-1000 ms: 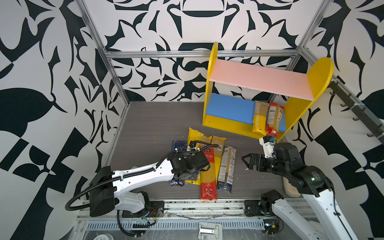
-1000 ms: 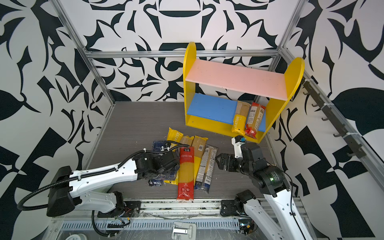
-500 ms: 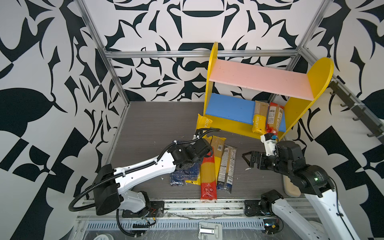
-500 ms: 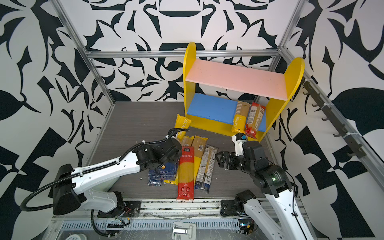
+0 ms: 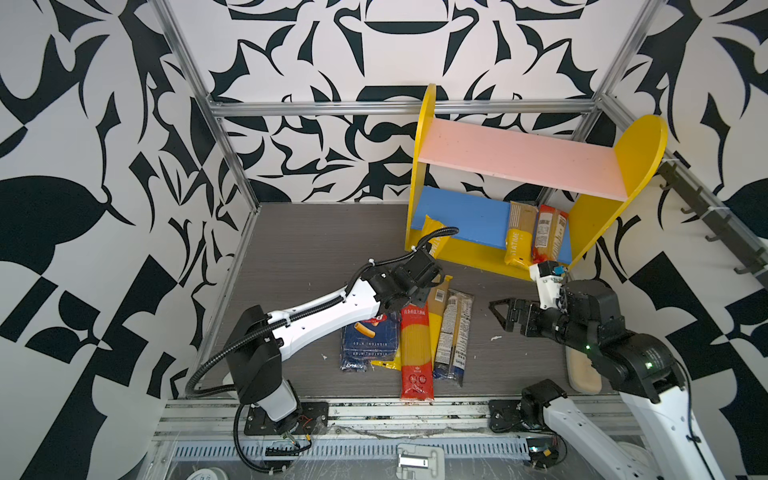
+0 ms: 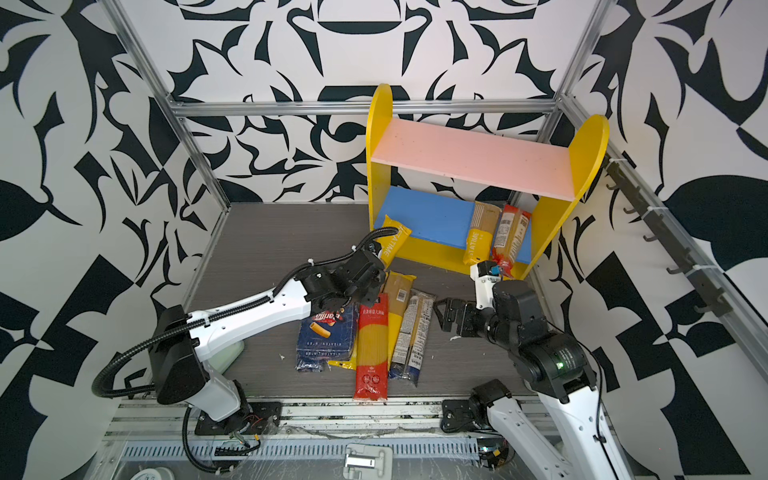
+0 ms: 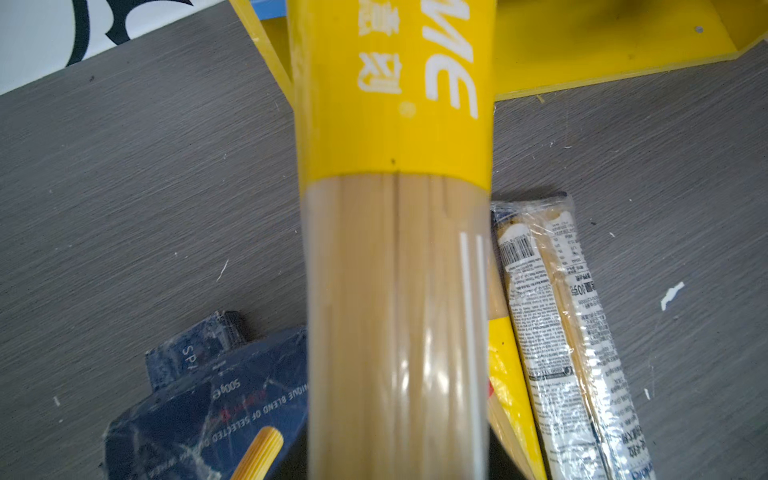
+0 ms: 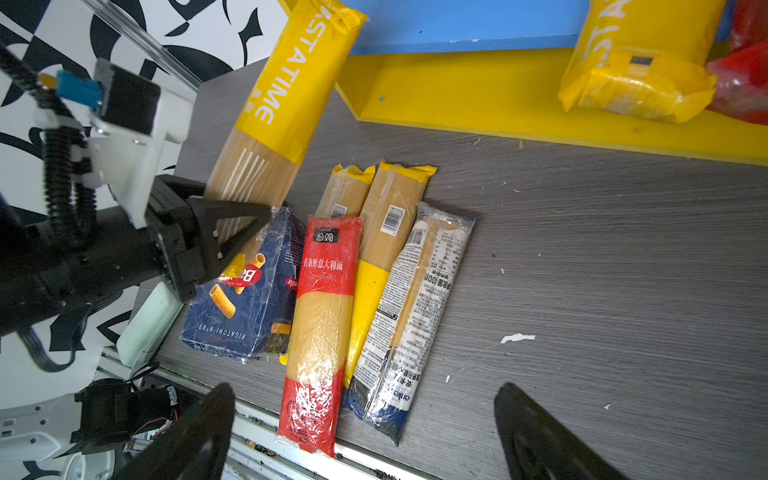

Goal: Place and organize the pasta boxes and bags onto the shelf
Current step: 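Carry the PASTATIME bag with the left gripper onto the blue shelf's near end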

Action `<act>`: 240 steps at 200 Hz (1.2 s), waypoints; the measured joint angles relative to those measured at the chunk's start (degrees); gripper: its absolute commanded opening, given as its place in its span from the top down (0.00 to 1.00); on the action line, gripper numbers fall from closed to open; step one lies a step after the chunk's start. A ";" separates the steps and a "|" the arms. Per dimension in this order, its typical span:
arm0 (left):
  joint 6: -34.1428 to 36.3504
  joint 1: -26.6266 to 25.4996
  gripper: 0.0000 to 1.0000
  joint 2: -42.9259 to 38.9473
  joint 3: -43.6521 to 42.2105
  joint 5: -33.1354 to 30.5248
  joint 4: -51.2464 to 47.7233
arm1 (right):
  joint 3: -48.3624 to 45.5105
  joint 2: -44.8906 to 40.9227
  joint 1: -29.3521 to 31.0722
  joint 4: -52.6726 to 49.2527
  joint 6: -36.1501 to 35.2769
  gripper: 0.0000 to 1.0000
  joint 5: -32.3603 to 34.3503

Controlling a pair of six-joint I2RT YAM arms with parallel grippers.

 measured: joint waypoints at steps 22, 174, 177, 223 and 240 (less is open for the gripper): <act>1.77 1.90 1.00 2.67 1.44 1.42 2.12 | 0.28 -0.07 0.00 -0.37 -0.11 0.00 1.03; 9.53 9.77 1.00 19.41 20.96 7.48 10.47 | 4.24 1.07 0.00 -3.37 -0.57 0.00 8.11; 9.60 9.92 1.00 19.71 21.29 7.50 10.54 | 4.28 1.09 0.00 -3.41 -0.59 0.00 8.20; 10.67 11.30 1.00 24.09 25.27 7.76 11.56 | 4.35 1.07 0.00 -3.78 -0.70 0.01 9.27; 10.73 11.47 1.00 25.57 26.75 7.82 11.76 | 4.35 1.07 0.00 -3.87 -0.68 0.00 9.55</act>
